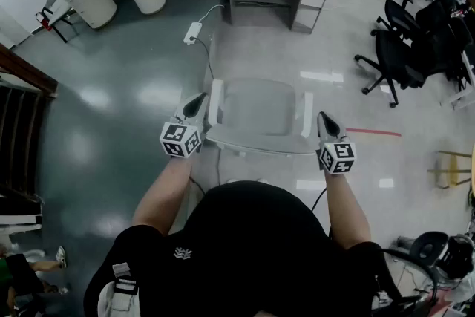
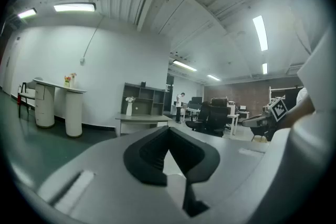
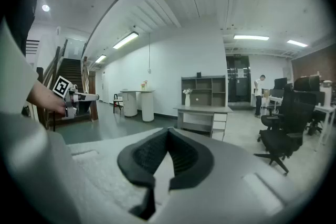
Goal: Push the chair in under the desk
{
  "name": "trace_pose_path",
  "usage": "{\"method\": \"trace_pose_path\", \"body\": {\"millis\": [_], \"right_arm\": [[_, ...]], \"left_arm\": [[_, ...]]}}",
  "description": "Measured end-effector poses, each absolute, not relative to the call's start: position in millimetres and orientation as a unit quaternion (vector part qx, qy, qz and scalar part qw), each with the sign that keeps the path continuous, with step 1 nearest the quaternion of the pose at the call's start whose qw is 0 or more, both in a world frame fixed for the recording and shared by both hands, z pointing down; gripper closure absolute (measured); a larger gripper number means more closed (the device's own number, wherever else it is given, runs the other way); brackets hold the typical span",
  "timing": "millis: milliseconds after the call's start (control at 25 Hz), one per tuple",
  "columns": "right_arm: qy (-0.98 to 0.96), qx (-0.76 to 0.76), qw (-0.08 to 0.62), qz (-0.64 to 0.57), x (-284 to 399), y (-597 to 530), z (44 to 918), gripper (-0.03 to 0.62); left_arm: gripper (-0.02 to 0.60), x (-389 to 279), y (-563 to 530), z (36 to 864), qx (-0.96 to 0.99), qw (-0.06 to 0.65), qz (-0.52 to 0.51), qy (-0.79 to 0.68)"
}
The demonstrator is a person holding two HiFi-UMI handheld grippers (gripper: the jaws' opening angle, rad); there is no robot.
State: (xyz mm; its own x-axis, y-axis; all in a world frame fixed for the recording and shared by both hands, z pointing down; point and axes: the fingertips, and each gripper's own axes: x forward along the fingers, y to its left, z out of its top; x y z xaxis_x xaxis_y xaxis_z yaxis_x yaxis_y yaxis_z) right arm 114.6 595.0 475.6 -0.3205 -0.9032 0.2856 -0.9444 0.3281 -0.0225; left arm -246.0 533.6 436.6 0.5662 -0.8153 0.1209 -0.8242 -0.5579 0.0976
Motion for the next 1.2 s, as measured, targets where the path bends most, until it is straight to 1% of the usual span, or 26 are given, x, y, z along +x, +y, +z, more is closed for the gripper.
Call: {"method": "trace_pose_path", "body": {"millis": [280,400,560,680,800,840,920,960,1000,1040,1080,1200], "right_arm": [[-0.805,0.575,0.116,0.09,113.9,603.0,481.0,0.594],[-0.804,0.575,0.122,0.093,114.4,606.4,482.6,0.594],[-0.816,0.553,0.143,0.089,109.9,616.3,494.5,0.592],[-0.832,0.52,0.174,0.08,97.9,625.9,512.6,0.592],[-0.853,0.468,0.215,0.089,76.2,645.5,540.6,0.554],[-0.857,0.454,0.225,0.096,70.4,651.8,550.4,0.528],[-0.865,0.427,0.243,0.102,59.8,662.1,565.4,0.45],[-0.869,0.413,0.254,0.099,54.0,666.7,571.2,0.399],[-0.872,0.398,0.269,0.094,47.8,671.1,576.8,0.365],[-0.874,0.382,0.287,0.088,41.4,675.3,582.9,0.344],[-0.876,0.365,0.305,0.082,35.7,679.2,589.7,0.332],[-0.87,0.321,0.366,0.07,27.0,689.3,612.4,0.332]], "left_arm": [[0.575,-240.7,544.7,443.9,0.889,0.074,0.03,-0.451],[0.575,-236.2,548.7,450.7,0.893,0.071,0.044,-0.441],[0.575,-224.9,559.3,480.5,0.904,0.036,0.123,-0.407],[0.525,-217.2,566.1,504.8,0.91,0.019,0.173,-0.376],[0.508,-203.9,583.9,527.8,0.922,-0.007,0.211,-0.324],[0.505,-198.7,591.6,537.4,0.925,-0.021,0.228,-0.303],[0.462,-188.7,608.4,558.7,0.929,-0.043,0.263,-0.257],[0.427,-185.3,617.0,569.6,0.929,-0.049,0.282,-0.234],[0.393,-183.1,625.3,580.1,0.928,-0.054,0.301,-0.211],[0.375,-181.9,632.7,589.6,0.926,-0.061,0.319,-0.191],[0.373,-180.8,638.6,598.0,0.924,-0.069,0.336,-0.172],[0.372,-176.2,648.0,616.5,0.913,-0.092,0.373,-0.136]]}}
